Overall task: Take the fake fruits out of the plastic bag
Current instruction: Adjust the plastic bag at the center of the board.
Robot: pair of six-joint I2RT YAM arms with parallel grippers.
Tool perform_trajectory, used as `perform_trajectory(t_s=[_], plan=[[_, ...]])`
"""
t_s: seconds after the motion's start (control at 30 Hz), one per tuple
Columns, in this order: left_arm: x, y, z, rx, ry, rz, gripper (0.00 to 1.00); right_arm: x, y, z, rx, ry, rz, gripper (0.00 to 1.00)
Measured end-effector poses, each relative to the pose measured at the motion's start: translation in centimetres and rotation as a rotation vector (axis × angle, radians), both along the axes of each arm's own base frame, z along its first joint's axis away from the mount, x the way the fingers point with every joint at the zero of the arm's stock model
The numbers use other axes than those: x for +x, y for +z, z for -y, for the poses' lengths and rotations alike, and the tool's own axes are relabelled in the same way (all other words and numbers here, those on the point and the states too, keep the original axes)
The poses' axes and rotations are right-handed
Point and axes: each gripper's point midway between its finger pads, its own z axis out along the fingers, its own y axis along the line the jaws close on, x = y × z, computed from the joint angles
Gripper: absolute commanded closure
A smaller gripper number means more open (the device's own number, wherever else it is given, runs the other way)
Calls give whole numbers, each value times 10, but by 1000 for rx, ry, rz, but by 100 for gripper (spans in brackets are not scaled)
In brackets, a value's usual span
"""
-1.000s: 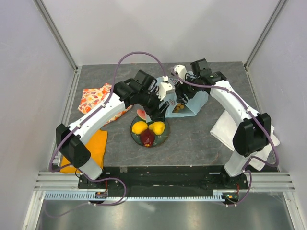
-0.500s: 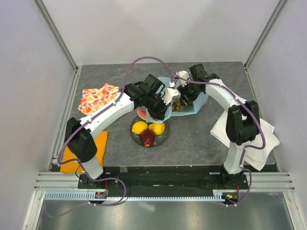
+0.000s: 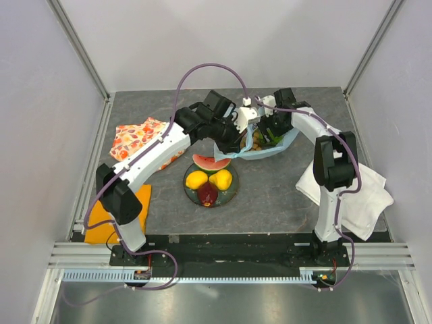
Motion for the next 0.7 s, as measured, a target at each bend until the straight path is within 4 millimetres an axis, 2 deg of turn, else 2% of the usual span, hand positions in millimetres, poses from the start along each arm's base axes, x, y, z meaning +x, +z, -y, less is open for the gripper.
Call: perform_trajectory(t_s=[0.07,0.13,0.23,0.27,0.33,0.37,0.4,0.47,0.6,0.7], plan=[[1,-5,1,9,0,-10,98,5,-10,-2,-9,1,-6,7],[1,-8,1,14,0,-15,98,14,-11,-3,-11,-2,12,9],[1,-10,1,17,0,-19,98,27,-20,-2,-20,-12,27,36],[2,-10,1,16,0,-18,98,31,-24,-2,-22,-15,30,55],[2,-9,2,16,0,-17,98,33,-29,-1,-12,-20,26,72],[2,-9,2,16,0,-17,98,33,-30,-2,-8,-14,24,92],[2,-9,1,16,1,-17,98,36,-26,-3,1,-13,42,100],[2,-9,2,15,0,-16,99,39,-14,-5,27,-7,75,100],[4,-7,3,12,1,-13,98,30,7,-6,59,2,96,100],[9,-4,5,4,7,-6,98,19,36,-11,95,19,126,100]])
